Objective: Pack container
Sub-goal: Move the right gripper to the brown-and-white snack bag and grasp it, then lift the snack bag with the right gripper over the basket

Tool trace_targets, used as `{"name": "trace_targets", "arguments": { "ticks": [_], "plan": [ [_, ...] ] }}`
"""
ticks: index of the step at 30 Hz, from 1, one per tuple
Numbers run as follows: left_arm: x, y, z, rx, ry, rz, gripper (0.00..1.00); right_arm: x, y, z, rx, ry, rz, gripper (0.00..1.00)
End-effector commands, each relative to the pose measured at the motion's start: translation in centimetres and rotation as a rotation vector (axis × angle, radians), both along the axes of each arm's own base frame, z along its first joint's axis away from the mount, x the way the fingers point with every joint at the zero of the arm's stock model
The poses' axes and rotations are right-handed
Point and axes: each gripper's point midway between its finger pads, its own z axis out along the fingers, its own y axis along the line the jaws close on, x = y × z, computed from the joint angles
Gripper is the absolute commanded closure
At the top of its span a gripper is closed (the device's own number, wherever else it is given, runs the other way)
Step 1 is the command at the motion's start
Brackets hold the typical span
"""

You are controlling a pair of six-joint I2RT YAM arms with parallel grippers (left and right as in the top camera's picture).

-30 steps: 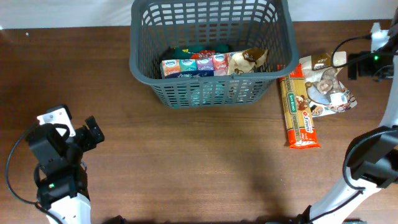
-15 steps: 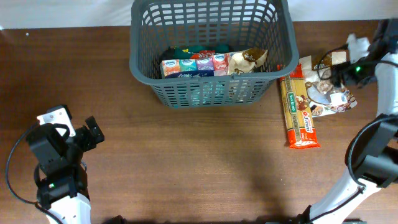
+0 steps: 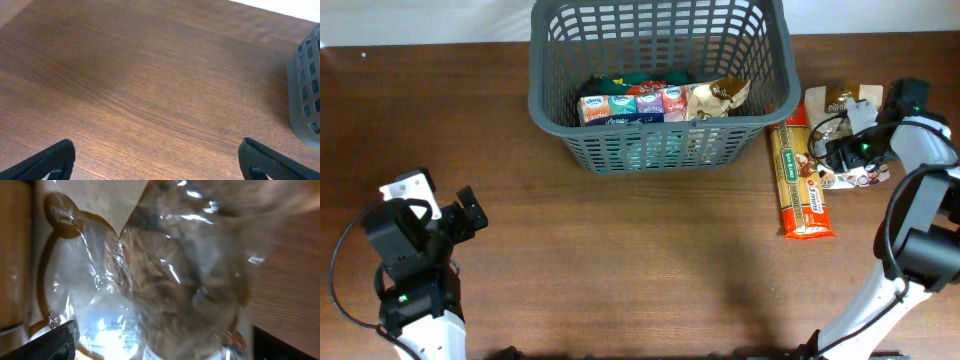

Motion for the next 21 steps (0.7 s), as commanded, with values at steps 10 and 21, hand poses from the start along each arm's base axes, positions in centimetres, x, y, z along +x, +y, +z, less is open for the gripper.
{"name": "trace_targets", "arguments": {
  "ticks": [10, 21],
  "plan": [
    [-0.2, 0.2, -0.3, -0.005, 0.007, 0.013, 0.01, -0.5, 1.6, -4.3, 0.107, 0.046, 0.023, 0.96],
    [-0.1, 0.2, -0.3, -0.003, 0.003, 0.013, 0.01, 3.8, -0.2, 1.9, 0.110, -0.096, -0.154, 0.96]
  ]
}}
